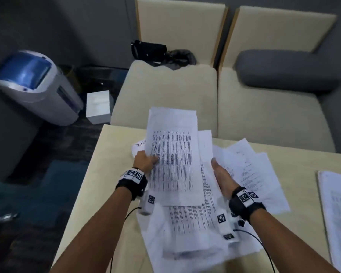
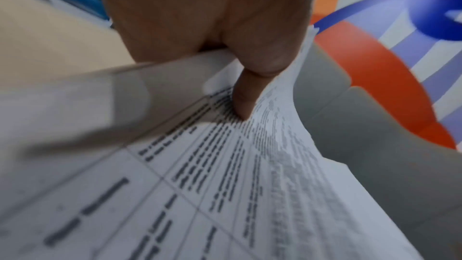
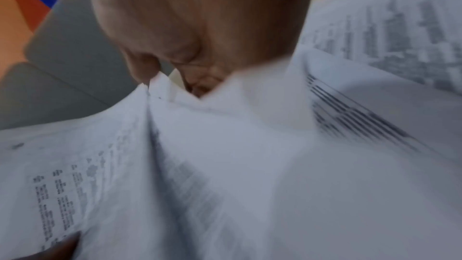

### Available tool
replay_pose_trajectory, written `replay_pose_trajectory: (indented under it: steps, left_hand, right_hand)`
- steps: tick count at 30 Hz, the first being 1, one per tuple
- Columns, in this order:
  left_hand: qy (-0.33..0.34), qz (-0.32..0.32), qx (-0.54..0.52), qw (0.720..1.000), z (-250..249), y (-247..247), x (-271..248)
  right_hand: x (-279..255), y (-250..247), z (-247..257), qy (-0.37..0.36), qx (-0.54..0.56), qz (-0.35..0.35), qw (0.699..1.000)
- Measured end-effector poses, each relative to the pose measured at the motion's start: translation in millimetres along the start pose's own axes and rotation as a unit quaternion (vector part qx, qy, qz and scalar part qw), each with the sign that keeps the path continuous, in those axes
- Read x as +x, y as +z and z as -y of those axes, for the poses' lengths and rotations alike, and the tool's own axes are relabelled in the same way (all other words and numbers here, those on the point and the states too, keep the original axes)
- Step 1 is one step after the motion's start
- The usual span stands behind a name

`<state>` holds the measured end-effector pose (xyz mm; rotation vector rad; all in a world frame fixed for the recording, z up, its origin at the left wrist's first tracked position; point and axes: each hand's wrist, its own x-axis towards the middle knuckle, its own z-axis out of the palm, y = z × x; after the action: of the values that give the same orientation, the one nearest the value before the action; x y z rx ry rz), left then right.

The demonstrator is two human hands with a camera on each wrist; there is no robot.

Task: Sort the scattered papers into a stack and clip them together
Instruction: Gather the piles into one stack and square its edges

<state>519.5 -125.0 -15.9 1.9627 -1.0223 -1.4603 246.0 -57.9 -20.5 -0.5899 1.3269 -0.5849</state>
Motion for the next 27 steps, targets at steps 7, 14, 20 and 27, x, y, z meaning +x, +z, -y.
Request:
replay_pose_trajectory:
  steps: [7,14,20,27]
  left_hand:
    - [-0.02,-0.028,-0.026,0.999,14.5,11.7,-2.6]
    - [0.014,-0.086,0.112,0.99,27.7,-34.6,0.2]
    - [-0.006,-0.067,0.165,0.984,34.9,-46.8,-13.0]
    - [0.055,0.004,-0.002,0.998,5.6,-21.5,-47.3]
  right_hand:
    - [-11.1,-4.1,-40.5,-0.052,-0.067,-0.044,0.995]
    - [-27.1,-62.9,-9.7,-0.121,-0.147,-0.136,0.972]
    - [-95.9,-77.6,60.2,-0.223,-0.063,-0.052,0.971]
    - [-101.6,-51.7,85.3,-0.269,0.044,-0.041,0.961]
